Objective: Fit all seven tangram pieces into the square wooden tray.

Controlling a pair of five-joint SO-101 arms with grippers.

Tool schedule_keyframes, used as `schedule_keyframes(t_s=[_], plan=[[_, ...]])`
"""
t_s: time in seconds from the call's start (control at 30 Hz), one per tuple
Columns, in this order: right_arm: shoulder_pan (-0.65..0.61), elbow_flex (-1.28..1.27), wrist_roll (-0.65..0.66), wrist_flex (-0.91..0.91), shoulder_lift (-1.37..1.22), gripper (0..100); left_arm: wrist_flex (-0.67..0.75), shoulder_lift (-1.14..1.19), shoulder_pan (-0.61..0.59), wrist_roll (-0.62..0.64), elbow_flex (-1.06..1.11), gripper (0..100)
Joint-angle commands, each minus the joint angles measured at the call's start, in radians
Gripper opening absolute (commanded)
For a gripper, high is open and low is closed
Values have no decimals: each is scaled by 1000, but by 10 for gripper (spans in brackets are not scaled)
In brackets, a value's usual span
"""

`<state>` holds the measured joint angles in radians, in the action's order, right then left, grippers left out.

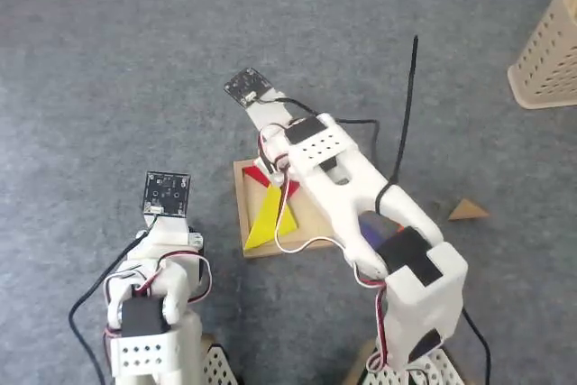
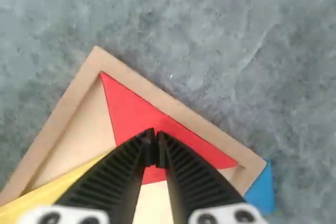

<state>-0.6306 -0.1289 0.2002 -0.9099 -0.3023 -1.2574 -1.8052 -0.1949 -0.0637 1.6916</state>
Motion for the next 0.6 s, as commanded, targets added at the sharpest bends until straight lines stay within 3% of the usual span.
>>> schedule_keyframes(t_s=[0.0, 0.33, 0.57], plan=[[-7, 31, 11, -13, 102, 7, -6, -18, 0, -5, -7, 12], [-56, -535, 40, 185, 567, 7, -6, -18, 0, -5, -7, 12], [-131, -720, 69, 222, 645, 7, -6, -18, 0, -5, -7, 12]])
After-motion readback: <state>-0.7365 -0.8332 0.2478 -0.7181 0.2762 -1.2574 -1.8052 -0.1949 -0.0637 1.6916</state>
